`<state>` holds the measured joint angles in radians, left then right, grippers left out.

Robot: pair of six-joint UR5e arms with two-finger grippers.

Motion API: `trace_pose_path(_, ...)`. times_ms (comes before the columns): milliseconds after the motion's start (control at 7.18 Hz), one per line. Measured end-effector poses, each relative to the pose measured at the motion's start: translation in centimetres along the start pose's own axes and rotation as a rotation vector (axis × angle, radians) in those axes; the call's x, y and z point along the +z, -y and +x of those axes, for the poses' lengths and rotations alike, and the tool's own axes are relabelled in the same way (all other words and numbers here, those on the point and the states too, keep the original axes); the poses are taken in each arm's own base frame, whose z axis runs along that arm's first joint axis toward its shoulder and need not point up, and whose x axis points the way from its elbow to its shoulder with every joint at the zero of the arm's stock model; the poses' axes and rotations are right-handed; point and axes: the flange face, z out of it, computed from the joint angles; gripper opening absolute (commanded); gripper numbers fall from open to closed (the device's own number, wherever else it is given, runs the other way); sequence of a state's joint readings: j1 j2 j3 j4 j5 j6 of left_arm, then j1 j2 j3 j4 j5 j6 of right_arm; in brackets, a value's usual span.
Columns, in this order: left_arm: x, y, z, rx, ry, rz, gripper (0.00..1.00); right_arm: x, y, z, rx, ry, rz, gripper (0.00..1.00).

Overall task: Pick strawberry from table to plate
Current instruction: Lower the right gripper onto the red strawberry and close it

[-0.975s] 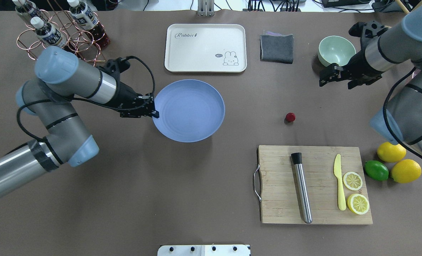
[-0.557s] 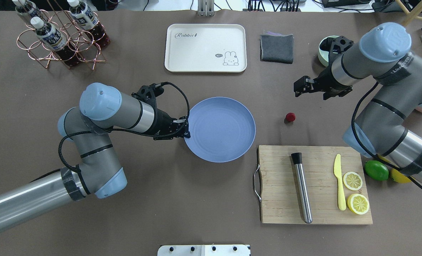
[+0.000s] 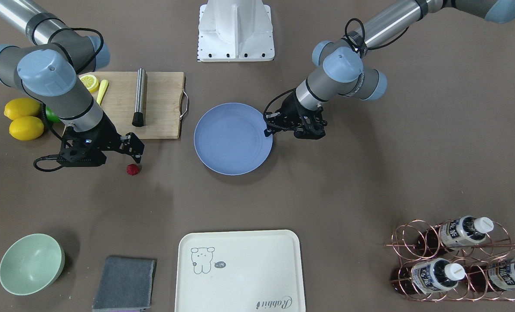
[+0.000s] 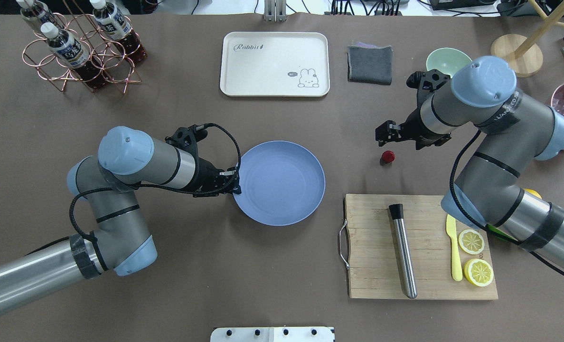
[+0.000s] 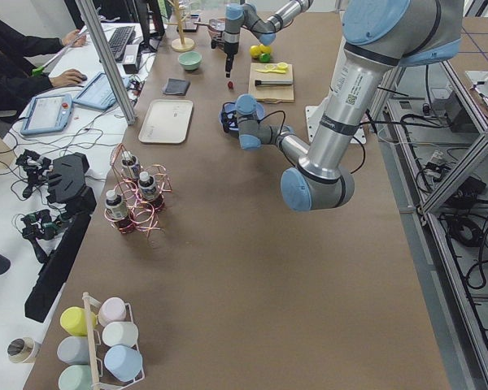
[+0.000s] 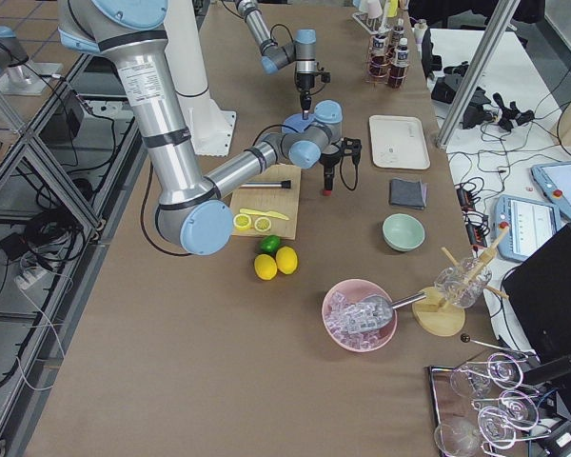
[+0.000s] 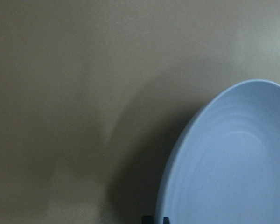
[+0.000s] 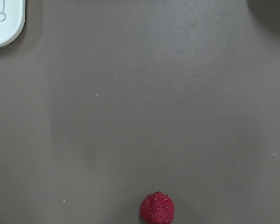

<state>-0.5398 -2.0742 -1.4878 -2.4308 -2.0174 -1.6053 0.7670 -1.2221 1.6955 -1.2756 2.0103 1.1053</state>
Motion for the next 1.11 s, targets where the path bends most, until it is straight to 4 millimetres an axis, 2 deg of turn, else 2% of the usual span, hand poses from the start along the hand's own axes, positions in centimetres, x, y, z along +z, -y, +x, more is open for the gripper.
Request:
trace_pose_path(139, -0.5, -0.3, -0.1, 0.001, -0.005, -0.001, 0.97, 0.8, -0.3, -0.1, 0.0, -0.01, -0.002, 1.0)
trace_pose_path(418, -1.5, -0.6, -0.5, 0.007, -0.015, 0.015, 0.98, 3.5, 0.1, 0.7, -0.006, -0.009, 0.002, 0.98)
trace_pose_path(557, -2.3, -0.6, -0.6, 0.013, -0.024, 0.03, 0.98, 4.7, 0.4, 1.3, -0.01, -0.003, 0.009, 0.87)
trace_pose_path(836, -3.5, -0.2, -0.6, 0.016, -0.034, 0.045, 0.98, 5.1, 1.0, 0.5, 0.013, 0.015, 0.018, 0.11)
trace_pose_path(975, -3.9, 0.2, -0.6, 0.016, -0.036, 0.049, 0.98, 5.1, 1.0, 0.1, 0.027, 0.018, 0.017, 0.0)
trace_pose_path(1115, -4.0, 0.4, -0.6, 0.016, -0.037, 0.049, 0.98, 5.5, 0.9, 0.0, 0.03, 0.014, 0.012, 0.0)
